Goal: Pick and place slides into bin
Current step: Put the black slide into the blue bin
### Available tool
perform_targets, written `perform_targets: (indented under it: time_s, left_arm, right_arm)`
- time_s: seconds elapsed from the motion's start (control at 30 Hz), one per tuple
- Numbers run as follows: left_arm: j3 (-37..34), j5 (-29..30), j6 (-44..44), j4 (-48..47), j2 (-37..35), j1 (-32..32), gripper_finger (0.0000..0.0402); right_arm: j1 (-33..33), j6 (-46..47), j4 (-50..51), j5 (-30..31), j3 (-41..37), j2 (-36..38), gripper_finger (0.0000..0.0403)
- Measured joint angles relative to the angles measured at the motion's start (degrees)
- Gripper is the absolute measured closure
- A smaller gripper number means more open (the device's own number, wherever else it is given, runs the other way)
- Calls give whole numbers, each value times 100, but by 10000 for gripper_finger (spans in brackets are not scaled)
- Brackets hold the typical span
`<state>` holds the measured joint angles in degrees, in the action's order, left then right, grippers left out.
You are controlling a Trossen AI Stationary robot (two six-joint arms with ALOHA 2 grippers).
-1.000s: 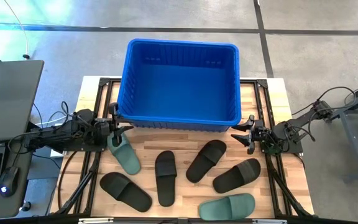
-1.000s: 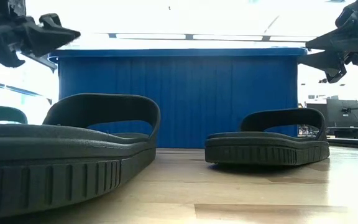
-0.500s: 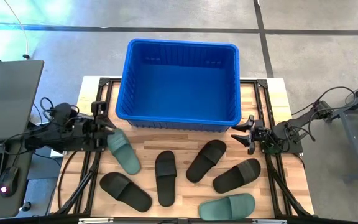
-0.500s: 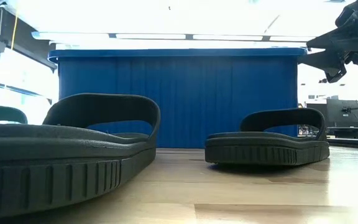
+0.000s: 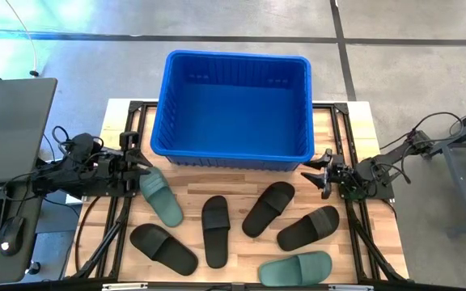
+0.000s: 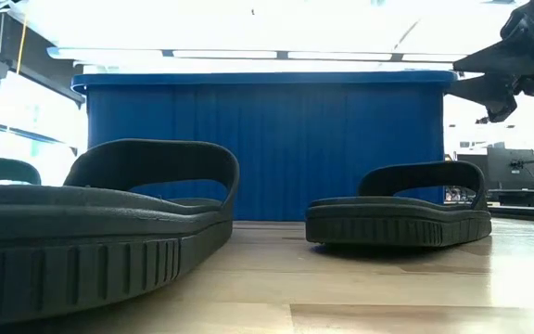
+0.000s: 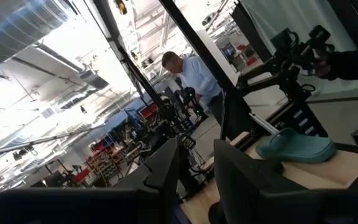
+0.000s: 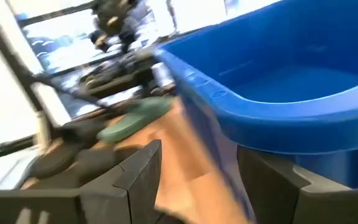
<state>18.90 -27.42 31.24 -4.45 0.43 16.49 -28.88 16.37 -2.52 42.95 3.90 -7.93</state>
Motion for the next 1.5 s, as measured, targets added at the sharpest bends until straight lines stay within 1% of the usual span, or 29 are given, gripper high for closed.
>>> perform_targets:
  time_s: [0.07, 0.13, 0.17, 0.2, 0.27, 0.33, 0.4, 0.43, 0.5, 0.53, 0.6, 0.67, 0.73, 0.83, 1.0, 1.13, 1.2, 1.3, 1.33, 1.43, 1.5]
  left_arm:
    - [0, -2, 0, -4, 0, 0, 311]
    - [0, 0, 0, -6, 2, 0, 311]
    - [0, 0, 0, 0, 2, 0, 311]
    - [0, 1, 0, 1, 2, 0, 311]
    - [0, 0, 0, -1, 2, 0, 311]
    - [0, 2, -2, -5, 2, 0, 311]
    - [0, 1, -2, -17, 4, 0, 311]
    - [0, 2, -2, -25, 4, 0, 311]
    - [0, 2, -2, -32, 4, 0, 311]
    - [0, 2, -2, -34, 4, 0, 311]
    - [0, 2, -3, -46, 4, 0, 311]
    - [0, 2, -2, -48, 4, 0, 311]
    - [0, 2, -2, -55, 4, 0, 311]
    - [0, 2, -6, -126, 4, 0, 311]
    - [0, 2, -4, -188, 4, 0, 311]
    - [0, 2, -4, -186, 4, 0, 311]
    - [0, 2, 4, -184, 4, 0, 311]
    - [0, 5, 29, -173, 4, 0, 311]
    - [0, 5, 33, -159, 4, 0, 311]
    - [0, 76, 44, -146, 4, 0, 311]
    - [0, 229, 44, -146, 4, 0, 311]
  right_arm:
    - [7, 23, -458, 333, -3, 5, 201]
    - [17, -204, -1093, 346, -3, 3, 201]
    - [13, -420, -1414, 35, -3, -4, 201]
    - [7, -713, -1776, -468, 15, -11, 201]
    - [-4, -1321, -2391, -1749, 22, -92, 201]
    - [-4, -1604, -2978, -2980, 19, -291, 203]
    - [-7, -1776, -3548, -3804, 19, -533, 203]
    - [-7, -1860, -3727, -4023, 49, -691, 203]
    - [-7, -1901, -3789, -4129, 187, -1029, 202]
    - [-7, -1874, -3756, -4038, 342, -1219, 201]
    - [-4, -1772, -3605, -3646, 780, -1686, 201]
    - [-4, -1644, -3134, -3238, 1370, -2265, 201]
    - [-4, -1462, -2422, -2914, 2106, -2934, 201]
    - [-4, -847, -1214, -2574, 3324, -4081, 201]
    - [-4, 233, 1015, -2405, 5077, -5929, 201]
    - [-4, 1305, 2420, -2455, 6101, -7221, 203]
    - [-4, 1765, 2721, -2570, 6477, -7817, 202]
    - [26, 1841, 3085, -2966, 6990, -8535, 201]
    - [48, 1958, 3263, -3182, 7181, -8783, 202]
    - [166, 2575, 4297, -3973, 7847, -9398, 206]
    - [234, 3328, 5107, -4252, 8306, -9740, 210]
